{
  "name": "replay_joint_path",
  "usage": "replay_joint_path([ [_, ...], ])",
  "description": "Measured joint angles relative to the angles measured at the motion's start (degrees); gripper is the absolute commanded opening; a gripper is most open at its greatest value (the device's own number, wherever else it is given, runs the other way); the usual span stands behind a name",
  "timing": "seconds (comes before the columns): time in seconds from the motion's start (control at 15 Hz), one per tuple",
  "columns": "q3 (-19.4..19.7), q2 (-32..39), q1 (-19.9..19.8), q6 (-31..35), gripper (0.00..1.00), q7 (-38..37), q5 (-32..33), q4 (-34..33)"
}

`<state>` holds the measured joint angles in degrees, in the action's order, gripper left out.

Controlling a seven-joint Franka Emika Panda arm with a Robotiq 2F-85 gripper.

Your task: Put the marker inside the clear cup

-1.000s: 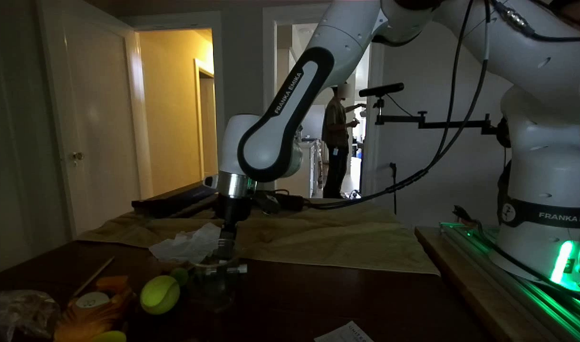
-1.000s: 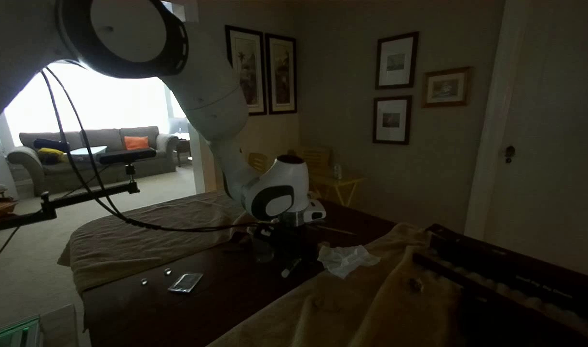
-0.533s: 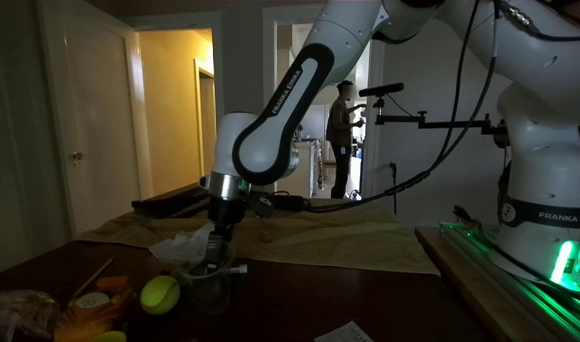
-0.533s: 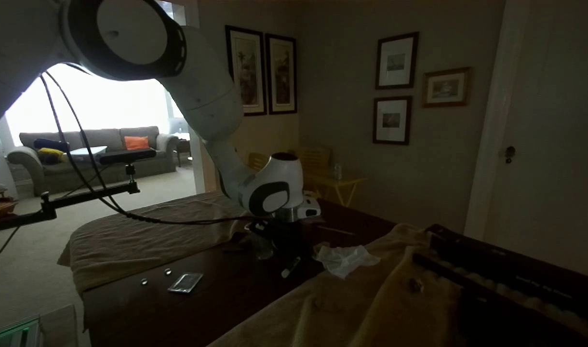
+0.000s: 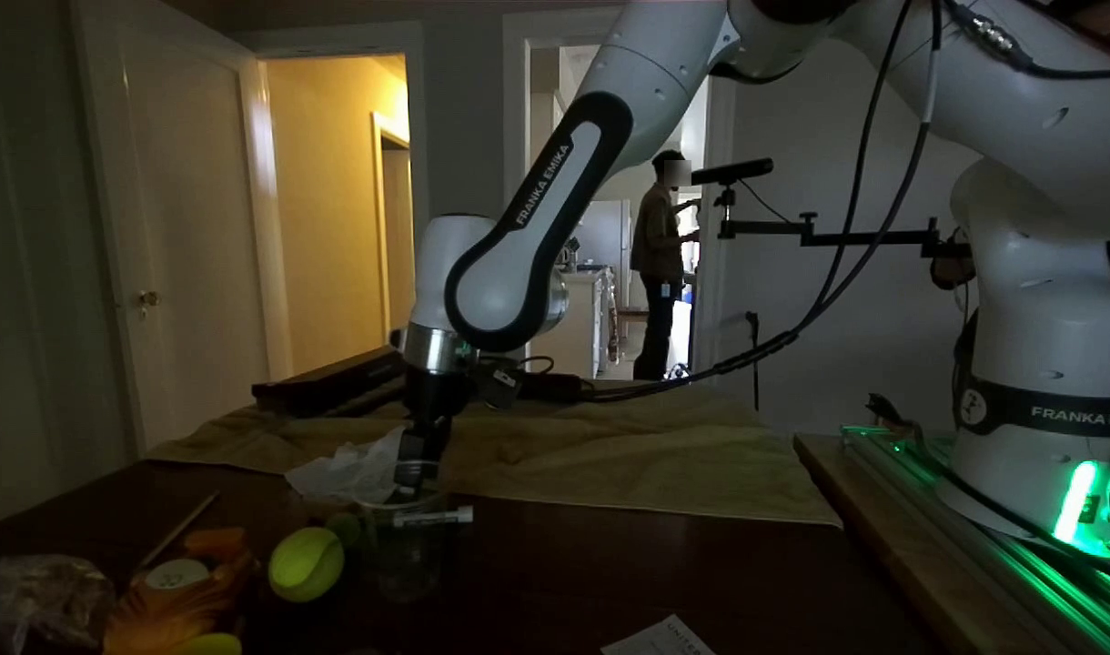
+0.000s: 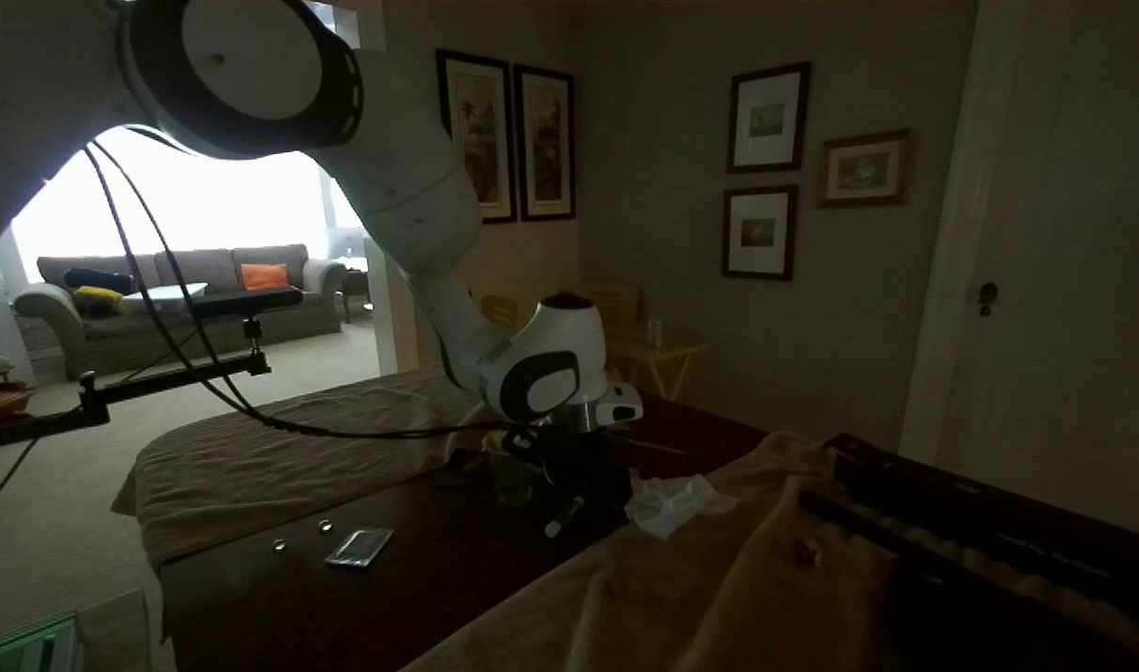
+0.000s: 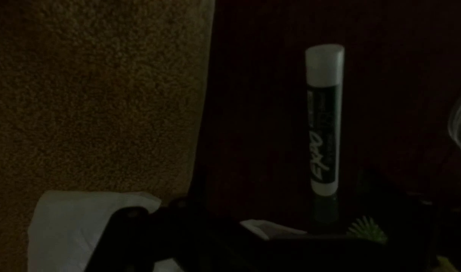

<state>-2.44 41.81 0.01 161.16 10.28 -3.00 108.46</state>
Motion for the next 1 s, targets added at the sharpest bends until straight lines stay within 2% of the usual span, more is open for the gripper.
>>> replay_joint_path([
  [0.53, -0.8, 2.9, -1.1, 0.0, 1.0, 1.4, 1.0, -3.1],
  [0.87, -5.9, 4.0, -5.2, -1.3, 1.0, 4.8, 1.0, -4.0],
  [1.0, -5.7, 4.1, -5.3, -2.0, 1.0, 4.8, 1.0, -4.2],
])
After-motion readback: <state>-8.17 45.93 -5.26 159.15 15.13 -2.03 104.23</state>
